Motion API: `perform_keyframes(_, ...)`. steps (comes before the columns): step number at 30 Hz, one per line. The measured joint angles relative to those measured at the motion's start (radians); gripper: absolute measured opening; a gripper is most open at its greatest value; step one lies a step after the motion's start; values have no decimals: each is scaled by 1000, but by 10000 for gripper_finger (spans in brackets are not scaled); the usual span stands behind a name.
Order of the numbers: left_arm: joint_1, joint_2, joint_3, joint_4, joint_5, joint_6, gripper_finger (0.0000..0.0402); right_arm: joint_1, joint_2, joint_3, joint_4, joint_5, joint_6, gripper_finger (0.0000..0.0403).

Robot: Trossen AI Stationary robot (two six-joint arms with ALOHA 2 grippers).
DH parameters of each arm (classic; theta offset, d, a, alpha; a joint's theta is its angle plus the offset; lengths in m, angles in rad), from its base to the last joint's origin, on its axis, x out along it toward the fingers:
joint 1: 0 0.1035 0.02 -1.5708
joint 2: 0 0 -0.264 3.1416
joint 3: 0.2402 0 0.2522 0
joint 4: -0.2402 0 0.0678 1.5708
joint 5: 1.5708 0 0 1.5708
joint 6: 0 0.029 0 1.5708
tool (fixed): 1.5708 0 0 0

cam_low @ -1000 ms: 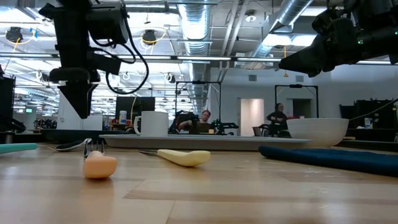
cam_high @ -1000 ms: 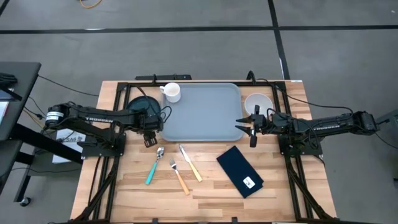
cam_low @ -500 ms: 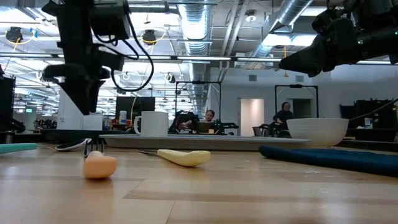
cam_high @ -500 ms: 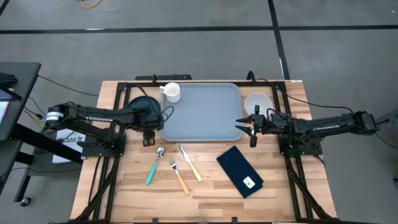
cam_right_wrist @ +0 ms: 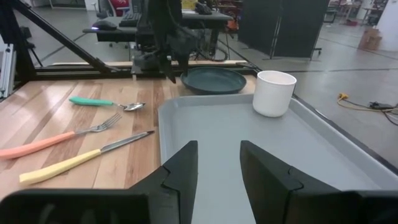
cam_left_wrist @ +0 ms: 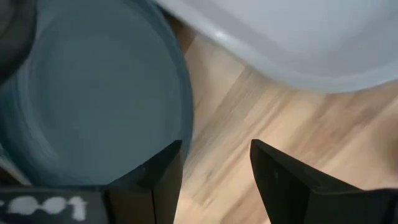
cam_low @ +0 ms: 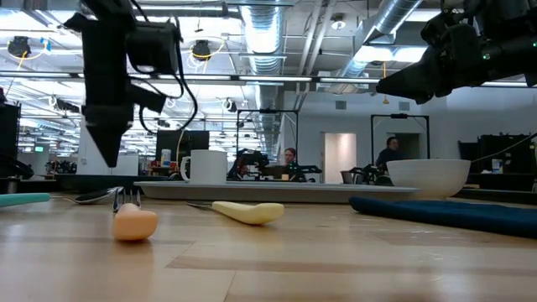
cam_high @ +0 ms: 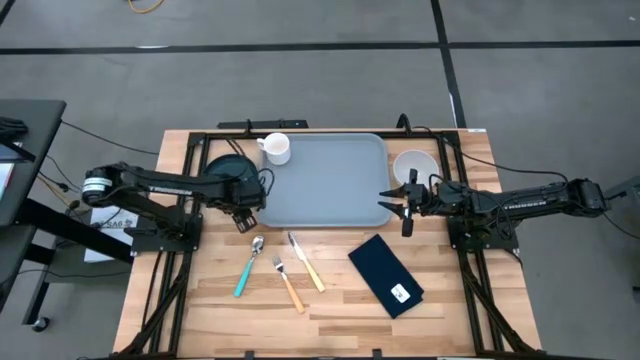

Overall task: Set up tray
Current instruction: Put the black plate at the bottom of the white mug on the gray serving tray

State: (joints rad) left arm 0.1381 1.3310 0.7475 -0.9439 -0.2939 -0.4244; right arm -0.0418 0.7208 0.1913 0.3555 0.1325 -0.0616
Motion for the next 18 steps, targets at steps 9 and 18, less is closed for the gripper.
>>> perform_keyframes(9,-4,136,0,-11,-91,53,176,0,0,0,-8,0,0,113)
perform_keyframes(18,44,162,-39,12,-49,79,176,0,0,0,-11,0,1,113)
